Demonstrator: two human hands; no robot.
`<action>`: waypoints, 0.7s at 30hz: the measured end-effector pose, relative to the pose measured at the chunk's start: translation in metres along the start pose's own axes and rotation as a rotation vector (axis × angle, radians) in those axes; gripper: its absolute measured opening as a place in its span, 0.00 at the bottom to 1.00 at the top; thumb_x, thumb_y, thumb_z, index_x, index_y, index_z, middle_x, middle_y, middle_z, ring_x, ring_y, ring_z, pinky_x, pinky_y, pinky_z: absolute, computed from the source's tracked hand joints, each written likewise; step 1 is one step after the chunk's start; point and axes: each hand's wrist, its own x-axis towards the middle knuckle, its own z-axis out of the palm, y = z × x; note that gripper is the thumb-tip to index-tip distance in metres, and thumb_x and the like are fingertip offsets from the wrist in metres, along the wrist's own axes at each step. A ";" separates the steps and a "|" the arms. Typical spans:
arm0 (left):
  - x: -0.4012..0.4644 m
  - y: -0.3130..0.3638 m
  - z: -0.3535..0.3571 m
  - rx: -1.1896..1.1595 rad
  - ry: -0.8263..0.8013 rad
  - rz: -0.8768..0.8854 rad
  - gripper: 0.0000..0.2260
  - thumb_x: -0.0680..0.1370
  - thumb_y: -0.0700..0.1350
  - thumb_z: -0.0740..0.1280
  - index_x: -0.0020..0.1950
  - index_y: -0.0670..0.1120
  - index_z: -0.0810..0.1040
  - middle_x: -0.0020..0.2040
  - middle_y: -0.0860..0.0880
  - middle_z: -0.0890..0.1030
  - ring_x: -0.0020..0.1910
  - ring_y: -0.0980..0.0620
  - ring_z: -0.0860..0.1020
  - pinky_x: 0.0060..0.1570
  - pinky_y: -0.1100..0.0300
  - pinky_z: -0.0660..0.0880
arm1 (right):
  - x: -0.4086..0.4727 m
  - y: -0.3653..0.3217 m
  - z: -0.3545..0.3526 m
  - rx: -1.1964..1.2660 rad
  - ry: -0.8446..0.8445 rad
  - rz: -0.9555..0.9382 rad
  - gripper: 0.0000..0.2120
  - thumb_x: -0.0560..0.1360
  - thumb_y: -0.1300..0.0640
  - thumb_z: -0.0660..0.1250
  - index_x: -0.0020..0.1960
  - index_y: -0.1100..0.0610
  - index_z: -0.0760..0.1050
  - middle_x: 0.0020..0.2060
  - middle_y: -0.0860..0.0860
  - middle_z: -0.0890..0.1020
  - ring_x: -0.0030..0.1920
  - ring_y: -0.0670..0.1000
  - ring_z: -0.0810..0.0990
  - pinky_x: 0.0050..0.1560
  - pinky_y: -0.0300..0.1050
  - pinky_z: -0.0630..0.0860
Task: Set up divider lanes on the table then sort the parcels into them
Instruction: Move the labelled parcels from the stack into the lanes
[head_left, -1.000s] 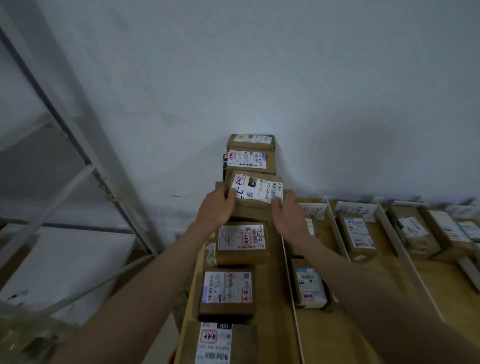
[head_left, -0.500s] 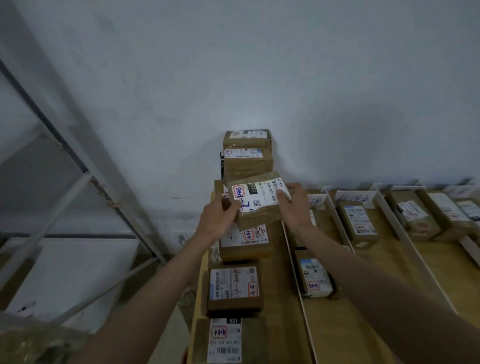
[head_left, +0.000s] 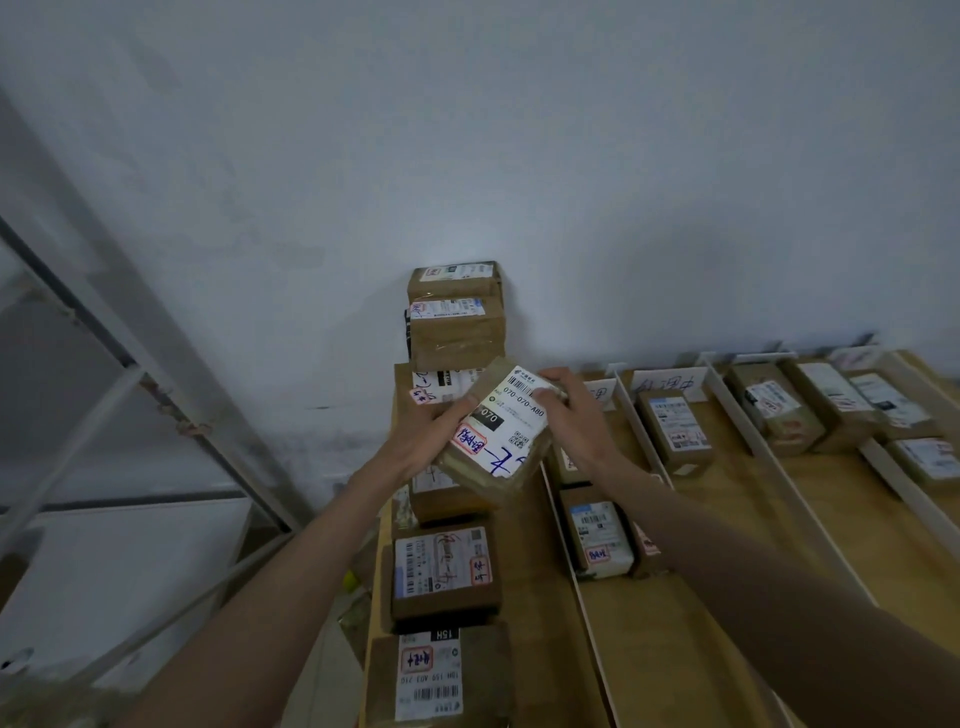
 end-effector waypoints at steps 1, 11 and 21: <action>-0.001 -0.001 0.004 0.006 -0.017 0.008 0.17 0.80 0.64 0.59 0.54 0.54 0.80 0.44 0.54 0.86 0.44 0.56 0.84 0.49 0.58 0.79 | -0.004 0.001 -0.004 0.004 -0.015 0.007 0.11 0.82 0.57 0.61 0.64 0.54 0.72 0.53 0.54 0.81 0.48 0.50 0.84 0.45 0.48 0.84; -0.030 -0.010 0.049 0.034 -0.159 -0.110 0.26 0.80 0.67 0.52 0.50 0.53 0.84 0.47 0.54 0.86 0.50 0.54 0.83 0.58 0.54 0.72 | -0.047 0.020 -0.033 -0.028 -0.038 0.054 0.11 0.83 0.56 0.58 0.65 0.53 0.70 0.49 0.55 0.82 0.45 0.52 0.85 0.45 0.53 0.84; -0.063 -0.035 0.110 -0.136 -0.087 -0.050 0.21 0.82 0.62 0.54 0.52 0.52 0.82 0.45 0.53 0.86 0.48 0.55 0.83 0.52 0.57 0.76 | -0.104 0.072 -0.085 -0.442 0.136 -0.028 0.13 0.85 0.53 0.51 0.53 0.56 0.73 0.49 0.53 0.78 0.51 0.56 0.76 0.49 0.51 0.71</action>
